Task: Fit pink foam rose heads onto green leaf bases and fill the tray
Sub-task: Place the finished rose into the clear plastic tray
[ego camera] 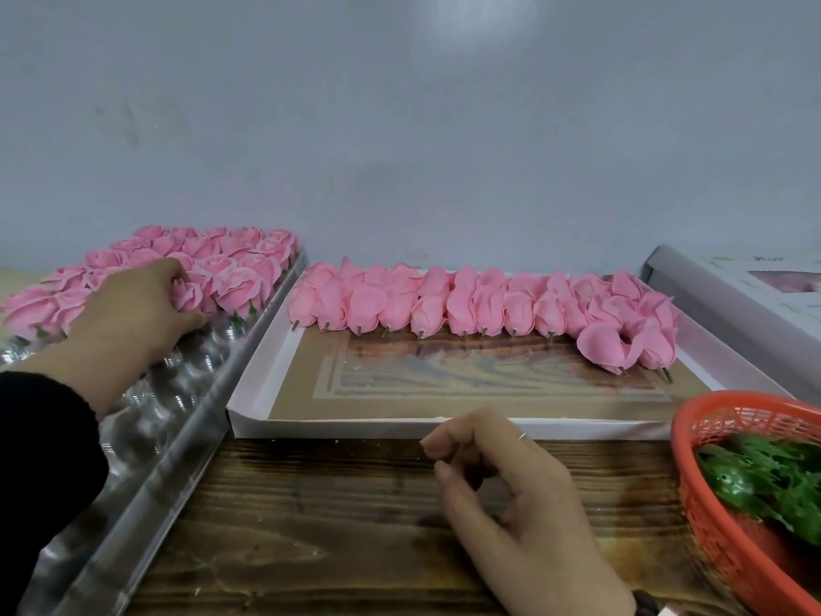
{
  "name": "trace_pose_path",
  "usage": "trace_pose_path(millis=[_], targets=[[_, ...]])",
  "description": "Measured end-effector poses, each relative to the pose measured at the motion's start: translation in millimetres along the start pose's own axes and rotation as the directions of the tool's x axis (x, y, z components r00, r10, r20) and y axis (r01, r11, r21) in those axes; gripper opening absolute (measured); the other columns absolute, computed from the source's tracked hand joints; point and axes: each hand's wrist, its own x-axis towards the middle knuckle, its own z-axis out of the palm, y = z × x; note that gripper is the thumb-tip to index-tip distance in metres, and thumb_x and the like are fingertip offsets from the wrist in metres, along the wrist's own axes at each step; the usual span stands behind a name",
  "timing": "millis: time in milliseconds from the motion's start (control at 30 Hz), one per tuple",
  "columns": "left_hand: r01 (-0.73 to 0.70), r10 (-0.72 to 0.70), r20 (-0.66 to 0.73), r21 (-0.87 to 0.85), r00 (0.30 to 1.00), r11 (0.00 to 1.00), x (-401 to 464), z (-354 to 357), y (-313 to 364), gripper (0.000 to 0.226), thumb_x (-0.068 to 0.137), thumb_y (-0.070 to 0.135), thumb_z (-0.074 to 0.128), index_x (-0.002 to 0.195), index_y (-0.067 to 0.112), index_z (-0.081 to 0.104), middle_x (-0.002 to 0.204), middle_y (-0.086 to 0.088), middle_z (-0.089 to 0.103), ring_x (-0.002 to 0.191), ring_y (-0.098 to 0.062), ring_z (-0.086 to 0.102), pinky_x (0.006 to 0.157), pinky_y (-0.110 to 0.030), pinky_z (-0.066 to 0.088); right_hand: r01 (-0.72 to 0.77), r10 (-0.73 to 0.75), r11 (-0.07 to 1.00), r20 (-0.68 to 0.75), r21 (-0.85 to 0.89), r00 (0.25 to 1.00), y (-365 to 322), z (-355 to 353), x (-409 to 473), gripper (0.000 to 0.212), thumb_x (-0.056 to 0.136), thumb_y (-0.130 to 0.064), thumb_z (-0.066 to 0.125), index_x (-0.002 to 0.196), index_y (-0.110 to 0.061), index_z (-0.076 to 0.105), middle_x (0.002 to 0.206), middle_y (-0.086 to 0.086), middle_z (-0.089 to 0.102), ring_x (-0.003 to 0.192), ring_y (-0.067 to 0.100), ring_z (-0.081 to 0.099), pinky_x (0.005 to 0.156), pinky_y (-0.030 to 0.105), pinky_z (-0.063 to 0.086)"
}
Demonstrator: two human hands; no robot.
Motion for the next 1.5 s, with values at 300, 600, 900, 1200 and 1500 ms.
trace_pose_path(millis=[300,600,900,1200,1500], targets=[[-0.011,0.009,0.019,0.088,1.0,0.996,3.7,-0.2,-1.2,0.04,0.071,0.009,0.078,0.104,-0.003,0.059,0.107,-0.027,0.061,0.094,-0.041,0.057,0.077,-0.04,0.042,-0.021,0.021,1.0,0.032,-0.017,0.999,-2.4,-0.8,0.8,0.024,0.075,-0.008,0.057,0.087,-0.029,0.055,0.08,-0.008,0.053,0.066,-0.005,0.048,0.062,0.001,0.034],[0.007,-0.015,0.067,0.115,0.998,0.993,-0.6,1.4,1.9,0.039,0.074,0.008,0.075,0.107,-0.005,0.06,0.108,-0.027,0.061,0.098,-0.04,0.056,0.083,-0.044,0.044,-0.031,0.032,0.999,0.055,-0.02,0.998,-2.5,-1.1,0.6,0.023,0.075,-0.009,0.055,0.087,-0.029,0.055,0.08,-0.008,0.052,0.067,-0.003,0.048,0.063,0.002,0.035],[0.037,-0.051,0.117,0.114,0.992,0.993,-1.6,4.7,3.7,0.037,0.079,0.008,0.07,0.11,-0.006,0.057,0.11,-0.027,0.06,0.099,-0.039,0.055,0.082,-0.041,0.042,-0.043,0.044,0.999,0.066,-0.011,0.997,-1.2,-0.2,1.0,0.02,0.075,-0.008,0.056,0.08,-0.027,0.059,0.077,-0.008,0.053,0.067,0.001,0.05,0.064,0.004,0.036],[0.037,-0.071,0.136,0.237,0.988,0.971,-9.1,12.4,9.2,0.042,0.095,0.029,0.047,0.117,-0.007,0.044,0.117,-0.033,0.047,0.108,-0.044,0.048,0.086,-0.045,0.04,-0.068,0.069,0.998,0.105,-0.007,0.992,-2.0,-0.4,0.7,0.015,0.076,-0.011,0.054,0.079,-0.024,0.06,0.082,-0.007,0.053,0.069,0.007,0.052,0.064,0.005,0.037],[0.042,-0.054,0.093,0.129,0.994,0.991,-22.5,-20.5,18.2,0.052,0.086,0.016,0.062,0.131,0.0,0.042,0.123,-0.03,0.054,0.103,-0.042,0.055,0.081,-0.042,0.043,-0.08,0.082,0.997,0.129,-0.016,0.988,-1.0,-1.5,0.5,0.012,0.077,-0.017,0.051,0.079,-0.027,0.057,0.087,-0.015,0.053,0.074,0.004,0.051,0.065,0.008,0.037]])
